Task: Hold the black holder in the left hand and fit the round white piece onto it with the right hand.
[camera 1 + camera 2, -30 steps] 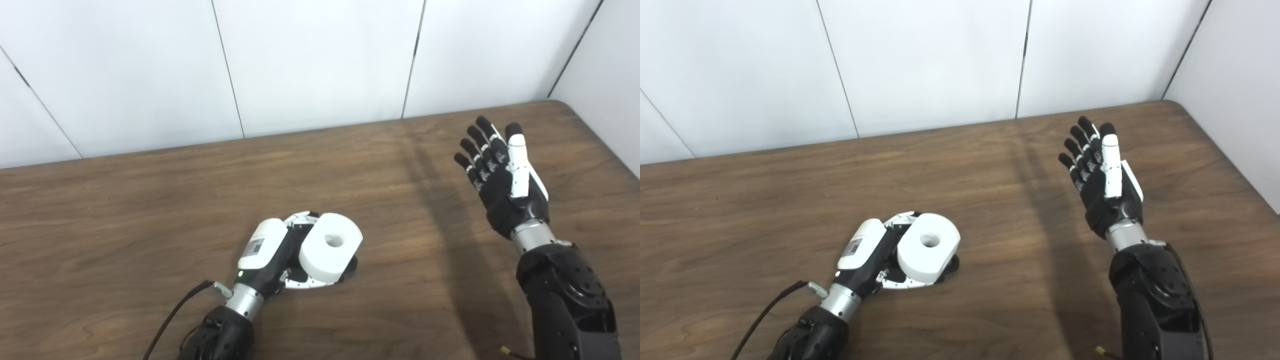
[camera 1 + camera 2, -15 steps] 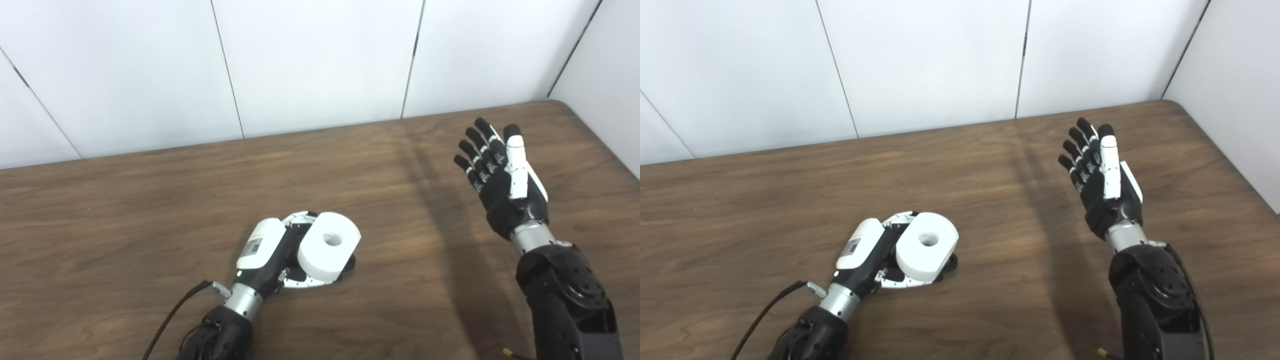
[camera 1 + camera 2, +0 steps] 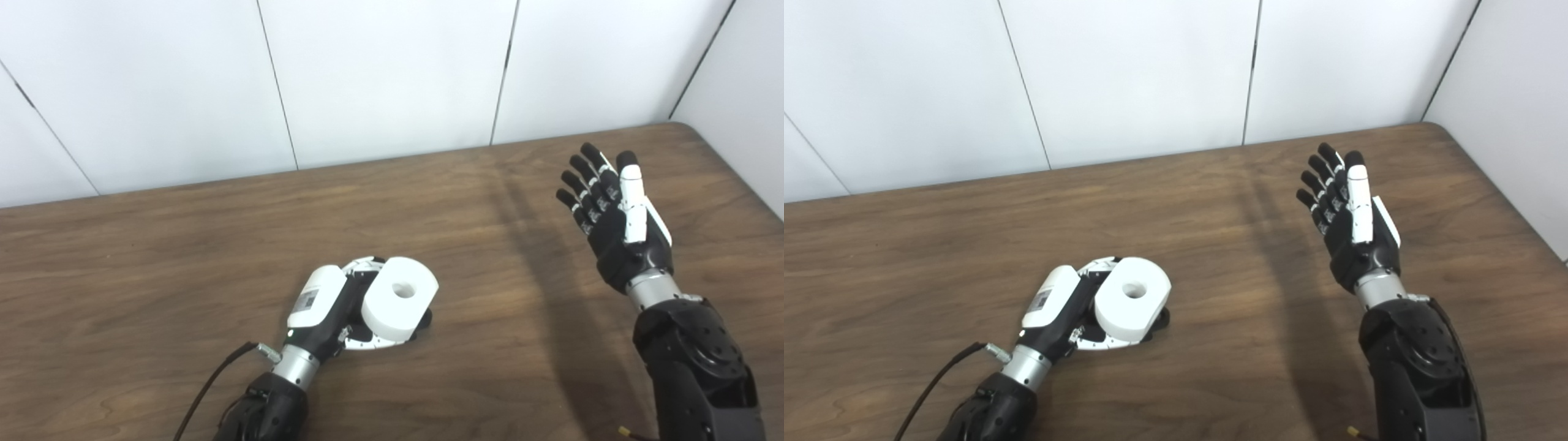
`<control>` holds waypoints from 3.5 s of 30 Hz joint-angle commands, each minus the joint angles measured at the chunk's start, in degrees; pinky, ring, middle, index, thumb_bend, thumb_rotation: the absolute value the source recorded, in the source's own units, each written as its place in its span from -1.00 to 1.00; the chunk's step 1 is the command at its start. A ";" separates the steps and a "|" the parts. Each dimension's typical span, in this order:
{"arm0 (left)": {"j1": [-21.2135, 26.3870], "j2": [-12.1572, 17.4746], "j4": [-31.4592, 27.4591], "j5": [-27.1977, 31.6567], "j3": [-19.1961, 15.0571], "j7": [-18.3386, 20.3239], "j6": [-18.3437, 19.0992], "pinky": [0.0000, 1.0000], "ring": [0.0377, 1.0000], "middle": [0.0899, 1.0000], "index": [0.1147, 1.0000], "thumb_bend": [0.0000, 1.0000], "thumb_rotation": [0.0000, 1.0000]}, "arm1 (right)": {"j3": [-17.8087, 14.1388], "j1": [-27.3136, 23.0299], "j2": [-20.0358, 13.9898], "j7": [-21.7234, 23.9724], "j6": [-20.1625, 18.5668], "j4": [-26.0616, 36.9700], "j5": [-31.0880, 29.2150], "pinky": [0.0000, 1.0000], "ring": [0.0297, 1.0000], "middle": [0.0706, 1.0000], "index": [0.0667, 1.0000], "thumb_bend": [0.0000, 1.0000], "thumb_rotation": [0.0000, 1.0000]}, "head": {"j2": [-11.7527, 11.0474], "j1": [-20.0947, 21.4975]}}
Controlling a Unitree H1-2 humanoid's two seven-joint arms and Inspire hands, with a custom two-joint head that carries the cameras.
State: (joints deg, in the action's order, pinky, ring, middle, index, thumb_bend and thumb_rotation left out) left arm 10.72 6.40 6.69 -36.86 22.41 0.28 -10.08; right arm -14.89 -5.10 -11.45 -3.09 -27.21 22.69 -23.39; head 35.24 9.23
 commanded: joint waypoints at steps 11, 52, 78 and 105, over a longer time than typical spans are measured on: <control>-0.48 0.77 3.05 -0.99 0.35 0.06 1.12 0.85 0.66 0.47 -0.16 0.05 -0.88 | -1.07 -1.66 -1.15 0.10 0.68 2.66 -0.13 0.85 0.89 0.89 0.88 -0.36 0.92 | 0.20 -0.04; 1.13 2.45 4.09 0.00 -0.34 4.14 4.03 0.77 0.89 0.89 0.85 1.00 -0.44 | -1.85 -3.42 -2.65 -0.14 0.77 2.98 -1.85 0.84 0.89 0.90 0.88 -0.38 1.00 | 0.97 -0.29; 2.01 6.37 3.25 3.82 -0.57 9.68 4.49 0.92 0.99 0.99 1.00 1.00 -0.33 | -1.64 -5.18 -1.18 -0.88 1.23 1.43 0.07 0.81 0.87 0.88 0.87 -0.42 1.00 | 0.90 -0.13; 3.94 14.38 5.13 17.72 -3.25 15.99 -0.75 0.89 0.93 0.98 1.00 1.00 -0.28 | -1.18 -7.20 0.40 -1.05 2.19 -1.05 2.75 0.80 0.87 0.88 0.88 -0.45 0.93 | 0.49 0.07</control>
State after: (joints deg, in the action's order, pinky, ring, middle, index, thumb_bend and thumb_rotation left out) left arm 16.29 19.12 9.07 -19.35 18.99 13.58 -12.30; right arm -15.94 -10.36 -10.94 -4.54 -27.06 20.78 -20.80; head 35.68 9.23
